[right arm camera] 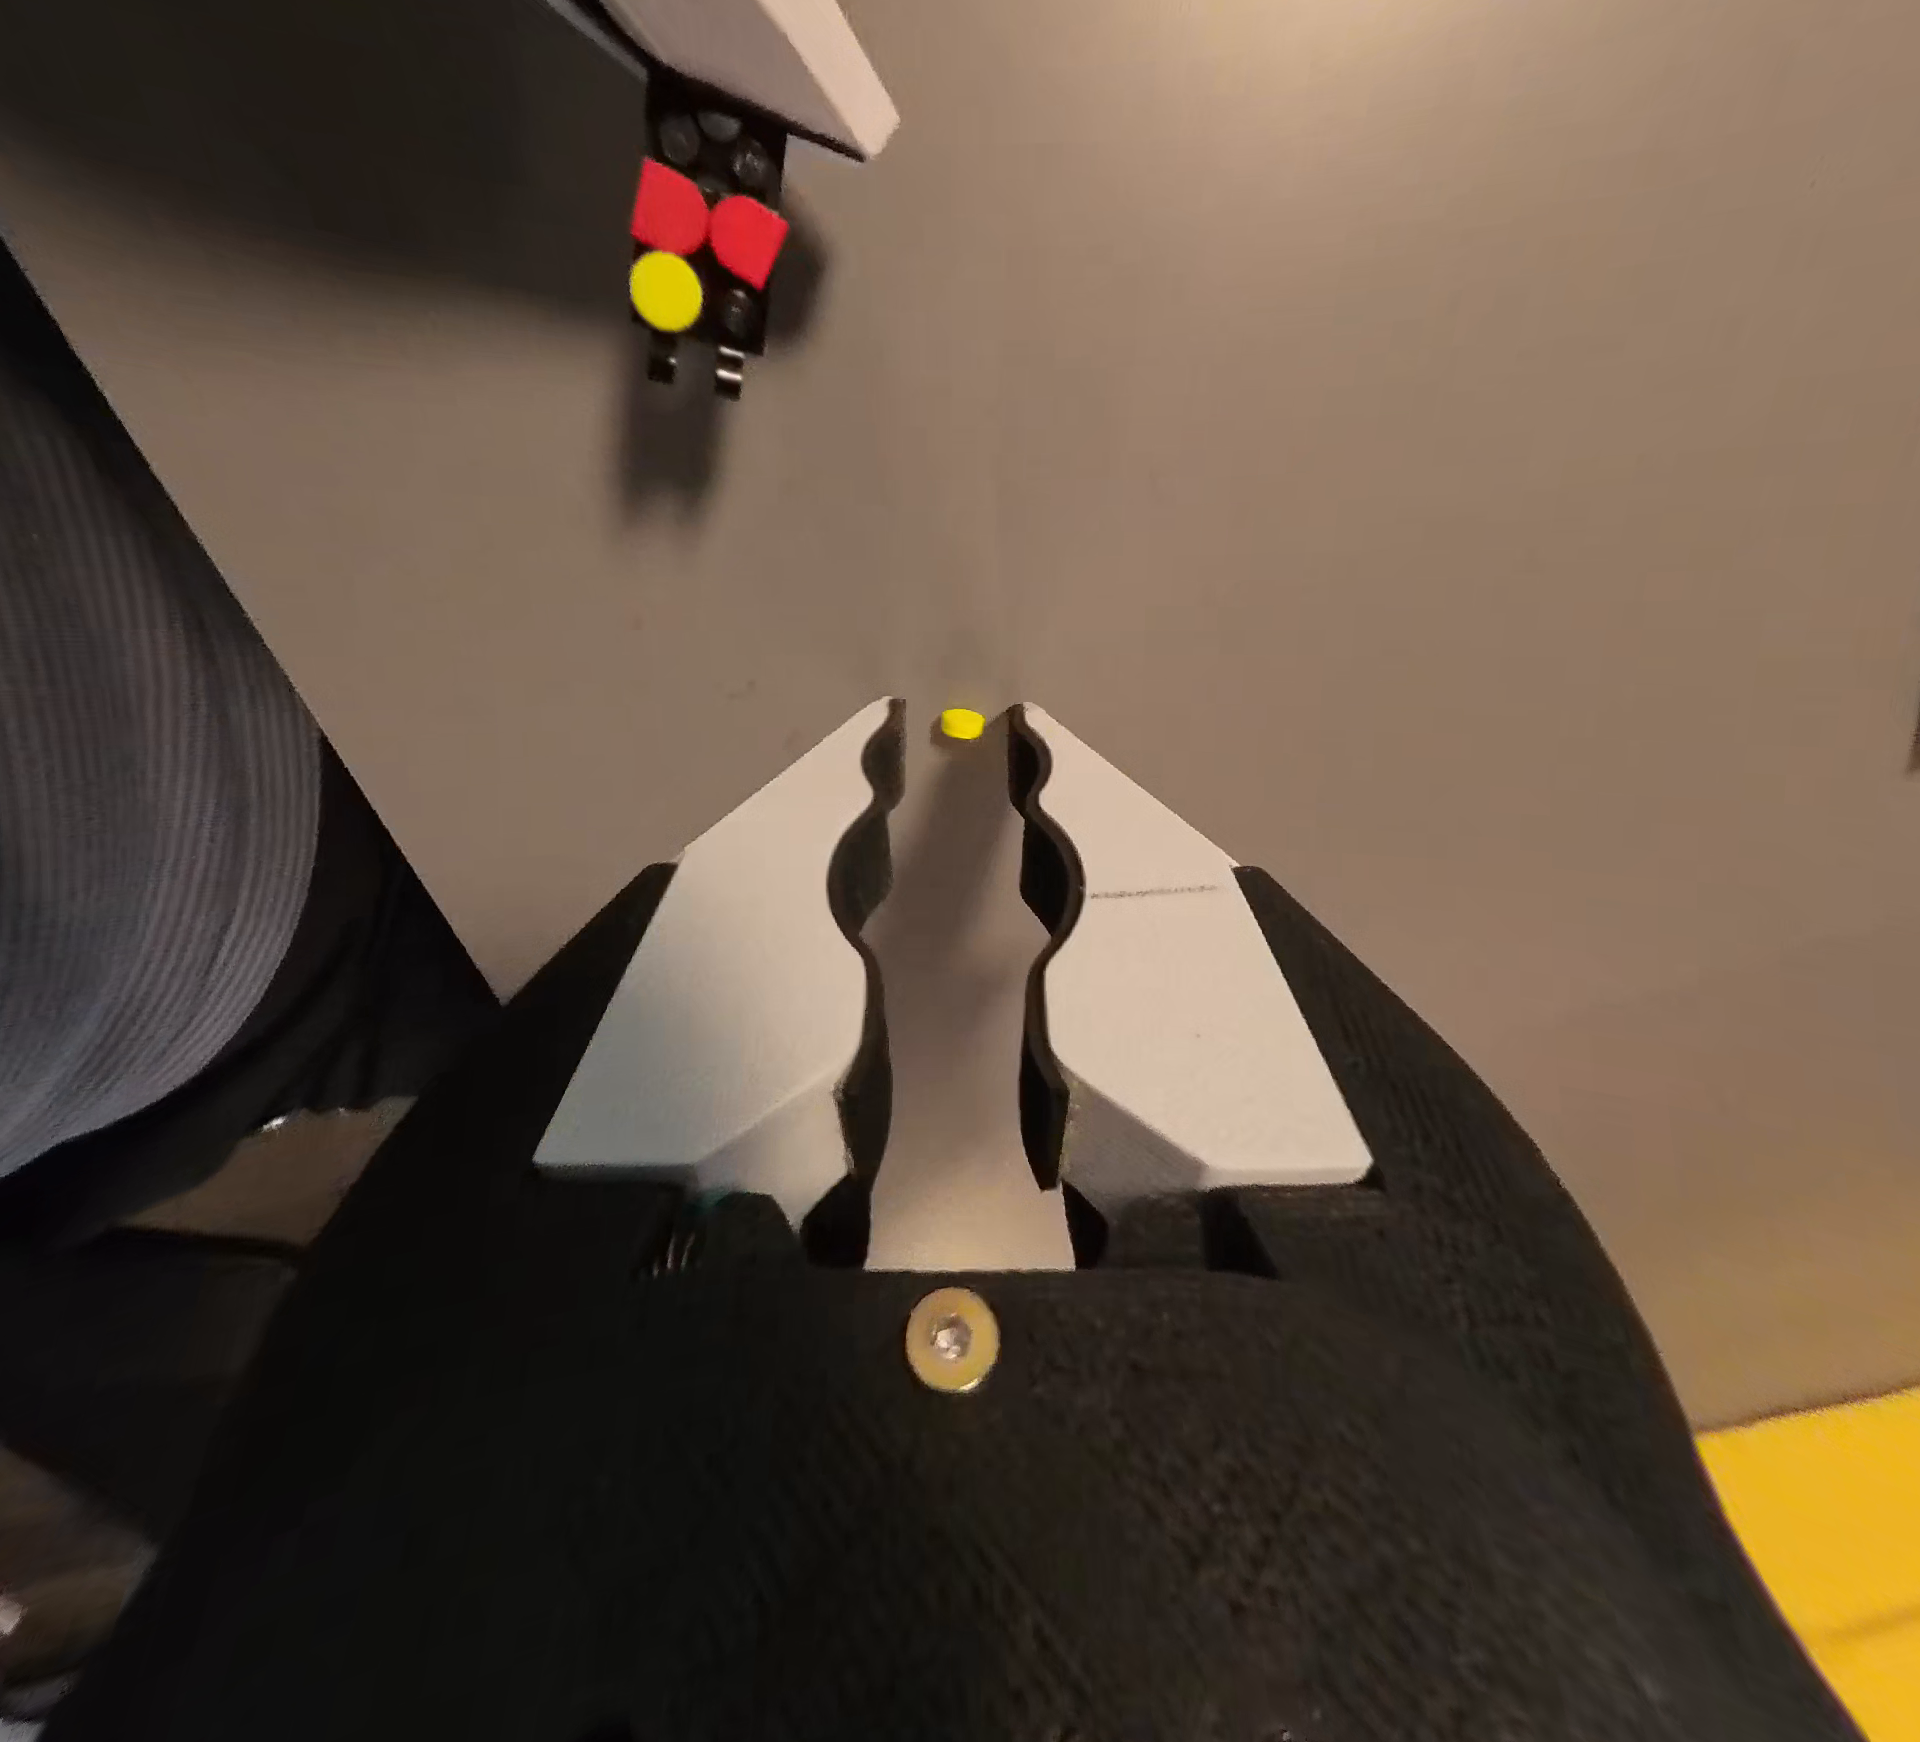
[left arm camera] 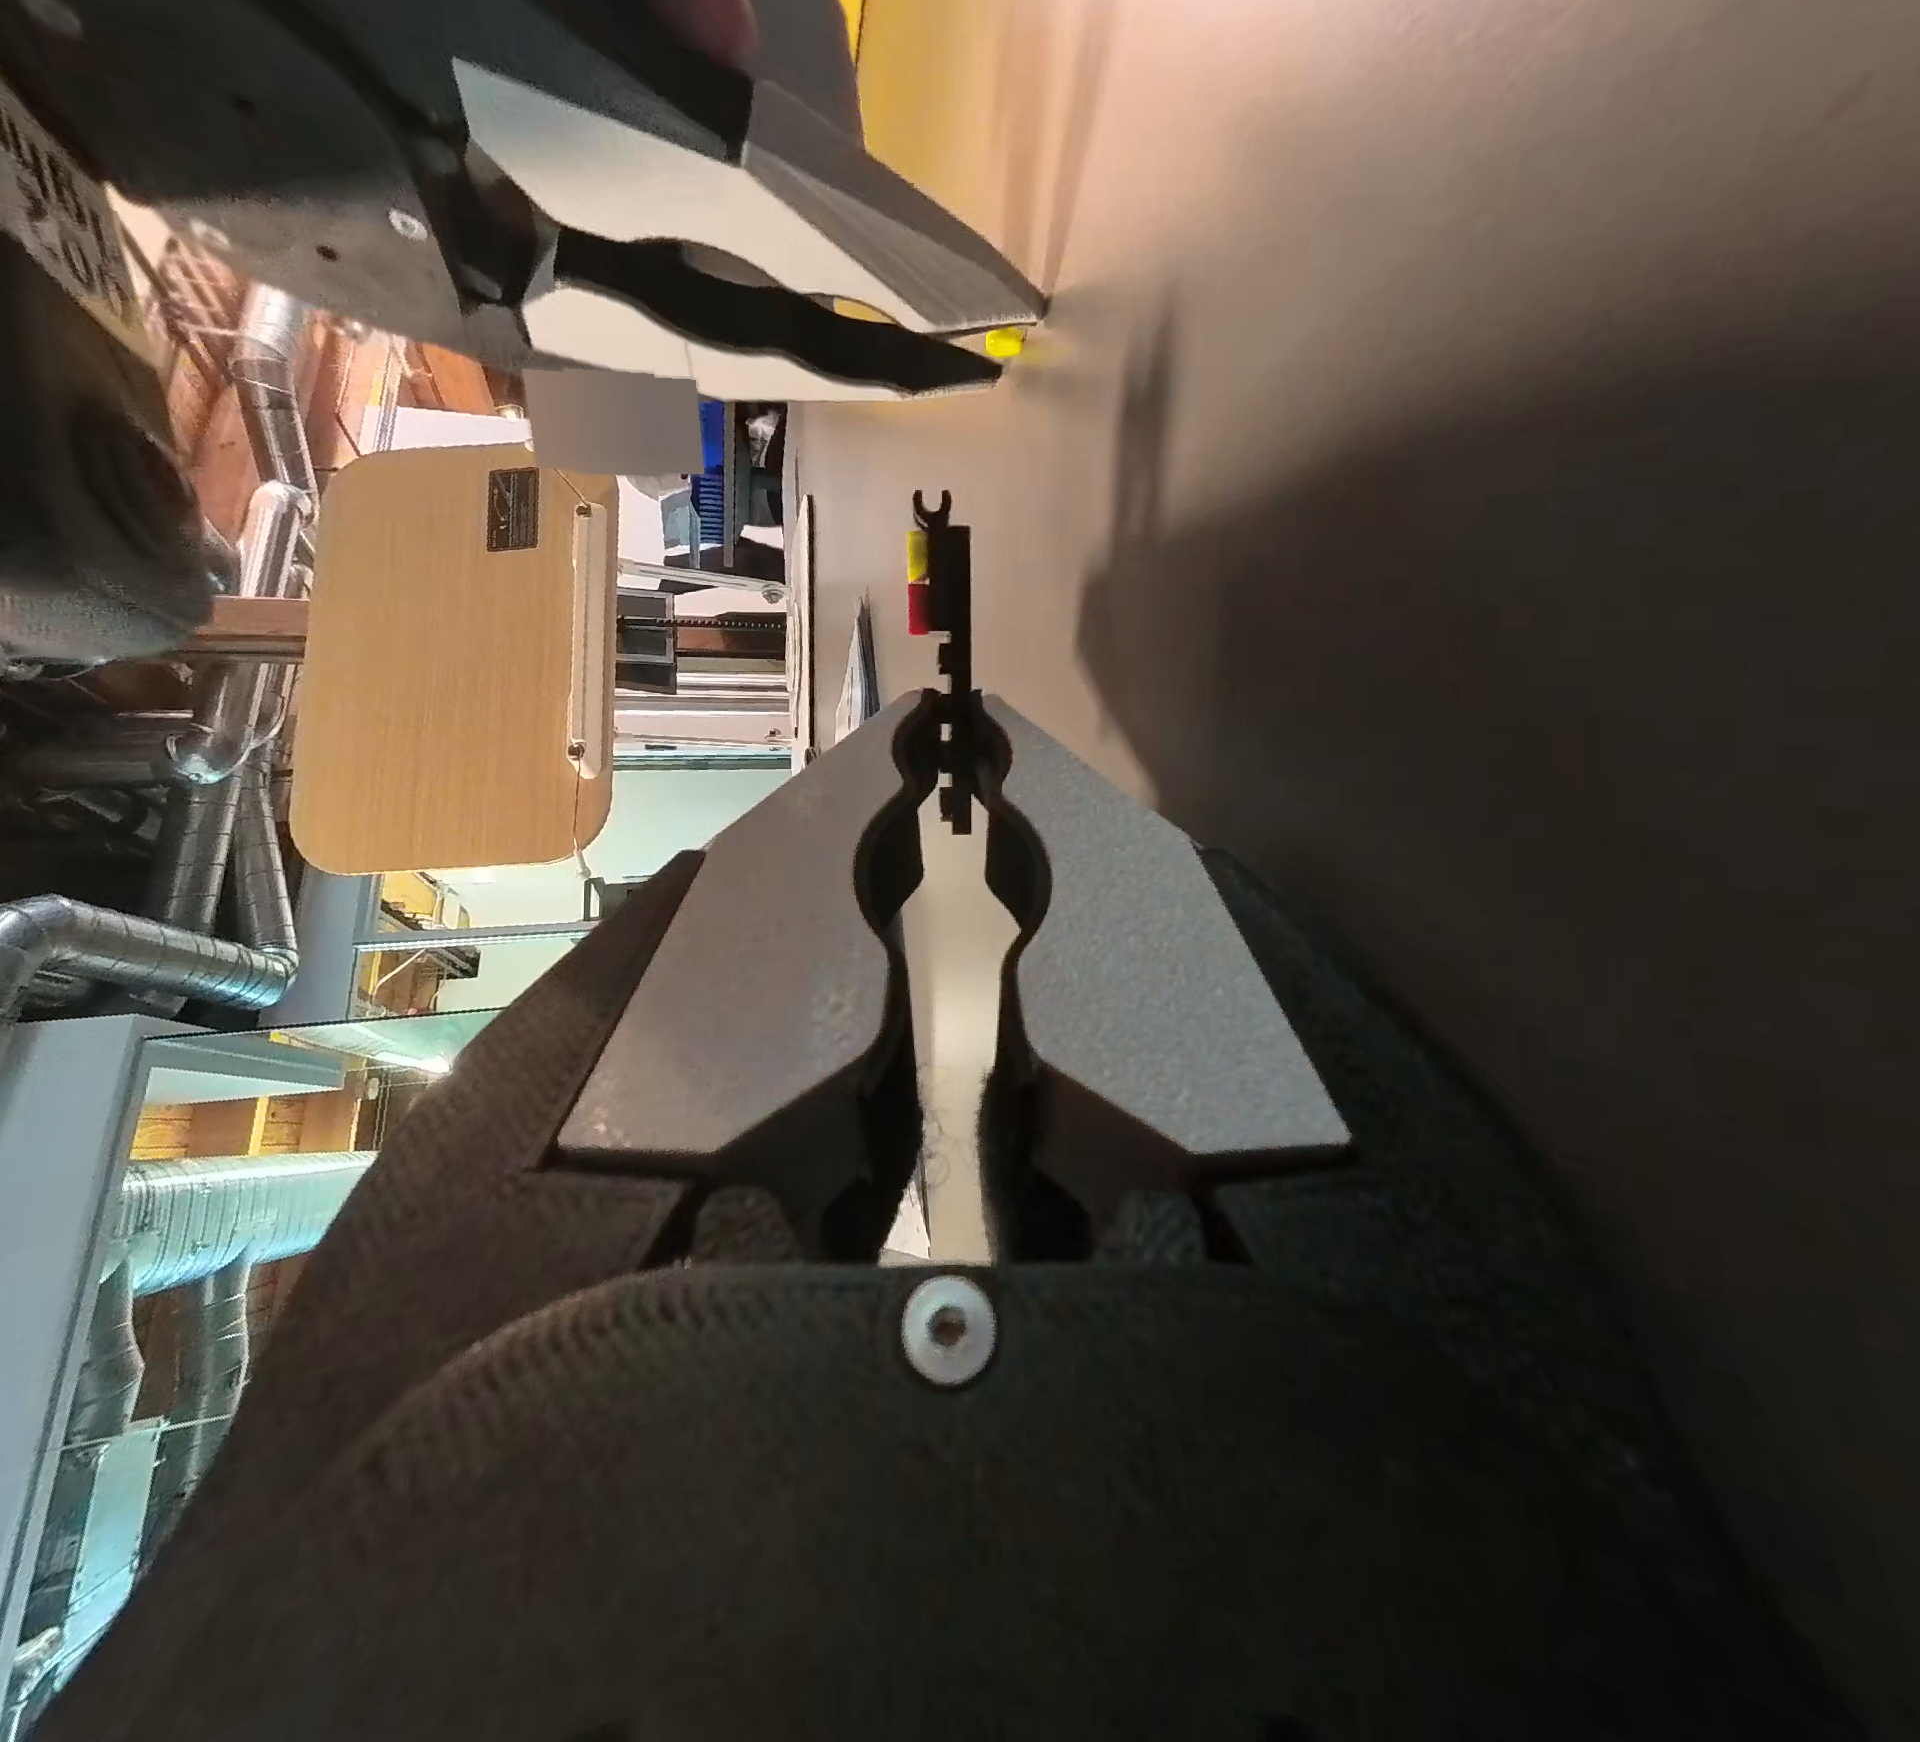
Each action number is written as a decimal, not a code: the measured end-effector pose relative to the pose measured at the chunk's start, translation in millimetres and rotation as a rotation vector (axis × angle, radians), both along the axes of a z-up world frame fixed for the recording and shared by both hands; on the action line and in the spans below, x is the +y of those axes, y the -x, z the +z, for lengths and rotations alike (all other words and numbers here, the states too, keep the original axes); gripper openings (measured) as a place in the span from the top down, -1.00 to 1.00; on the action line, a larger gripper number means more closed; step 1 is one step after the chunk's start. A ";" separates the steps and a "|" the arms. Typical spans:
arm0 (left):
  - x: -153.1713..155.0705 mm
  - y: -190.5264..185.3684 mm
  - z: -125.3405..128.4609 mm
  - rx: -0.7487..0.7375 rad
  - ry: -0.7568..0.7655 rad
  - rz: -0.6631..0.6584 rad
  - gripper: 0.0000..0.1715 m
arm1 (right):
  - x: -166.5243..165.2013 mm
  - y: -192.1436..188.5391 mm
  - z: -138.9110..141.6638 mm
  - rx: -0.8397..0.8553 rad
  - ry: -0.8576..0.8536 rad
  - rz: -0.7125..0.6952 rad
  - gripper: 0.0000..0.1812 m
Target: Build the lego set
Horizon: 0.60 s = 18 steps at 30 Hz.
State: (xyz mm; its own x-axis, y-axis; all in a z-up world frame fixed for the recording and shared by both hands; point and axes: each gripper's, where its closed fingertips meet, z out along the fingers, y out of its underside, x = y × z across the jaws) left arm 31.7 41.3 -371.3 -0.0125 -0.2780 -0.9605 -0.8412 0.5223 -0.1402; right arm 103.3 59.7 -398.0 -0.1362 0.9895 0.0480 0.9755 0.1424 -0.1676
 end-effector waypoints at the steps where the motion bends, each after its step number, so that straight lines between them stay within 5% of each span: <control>1: 0.1 -0.9 -0.4 0.000 0.002 0.000 0.96 | 0.1 -0.5 -0.2 -0.015 0.000 0.002 0.82; 18: -3.4 -1.4 0.0 0.004 0.007 -0.006 0.96 | -2.3 -3.1 -0.2 -0.062 0.028 -0.023 0.87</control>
State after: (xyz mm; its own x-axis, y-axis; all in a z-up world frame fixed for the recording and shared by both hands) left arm 33.1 37.9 -371.3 -0.0183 -0.2848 -0.9584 -0.8385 0.5264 -0.1404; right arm 106.4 57.3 -398.2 -0.1158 0.9932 0.0120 0.9871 0.1164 -0.1100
